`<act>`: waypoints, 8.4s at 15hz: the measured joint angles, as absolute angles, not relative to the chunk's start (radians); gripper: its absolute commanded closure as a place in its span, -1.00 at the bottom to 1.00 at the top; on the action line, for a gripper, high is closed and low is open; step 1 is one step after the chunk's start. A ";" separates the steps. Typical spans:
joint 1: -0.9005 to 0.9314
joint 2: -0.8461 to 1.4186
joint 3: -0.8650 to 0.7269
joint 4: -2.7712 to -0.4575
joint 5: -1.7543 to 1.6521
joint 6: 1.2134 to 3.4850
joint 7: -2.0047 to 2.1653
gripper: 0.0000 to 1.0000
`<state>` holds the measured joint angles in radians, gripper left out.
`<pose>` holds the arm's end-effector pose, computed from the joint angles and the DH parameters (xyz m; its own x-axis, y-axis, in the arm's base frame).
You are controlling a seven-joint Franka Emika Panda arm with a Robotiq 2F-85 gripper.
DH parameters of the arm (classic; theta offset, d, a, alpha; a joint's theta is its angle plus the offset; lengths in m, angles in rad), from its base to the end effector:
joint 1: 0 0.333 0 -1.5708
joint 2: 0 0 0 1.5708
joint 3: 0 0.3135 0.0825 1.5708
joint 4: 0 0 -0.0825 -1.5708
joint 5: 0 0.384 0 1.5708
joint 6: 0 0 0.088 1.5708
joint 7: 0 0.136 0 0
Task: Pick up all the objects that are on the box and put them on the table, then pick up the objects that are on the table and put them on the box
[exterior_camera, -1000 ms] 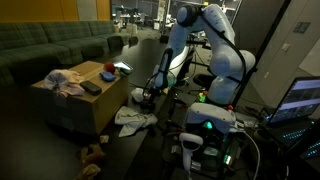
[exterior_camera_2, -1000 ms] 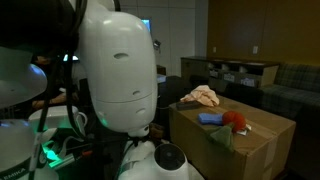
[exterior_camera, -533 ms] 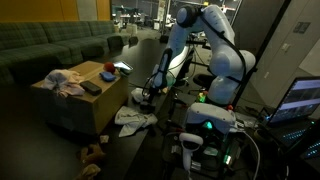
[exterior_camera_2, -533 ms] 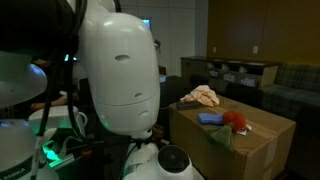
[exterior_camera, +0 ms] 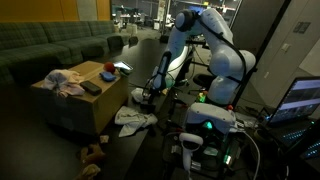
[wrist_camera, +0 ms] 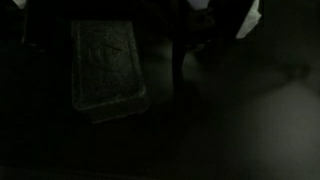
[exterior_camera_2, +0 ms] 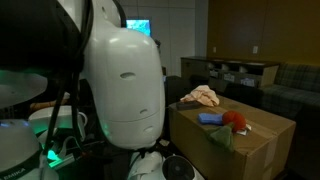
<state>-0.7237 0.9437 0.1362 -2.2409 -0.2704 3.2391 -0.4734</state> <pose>0.4116 -0.2204 -0.0605 0.9870 0.0916 0.1323 0.1006 -0.9929 -0.0628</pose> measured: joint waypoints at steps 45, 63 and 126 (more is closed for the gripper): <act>-0.026 0.212 -0.054 -2.060 -0.364 2.615 -0.071 0.35; 0.073 0.682 -0.070 -1.587 -0.329 2.678 0.037 0.35; 0.071 0.544 -0.092 -1.919 -0.054 2.645 0.334 -0.38</act>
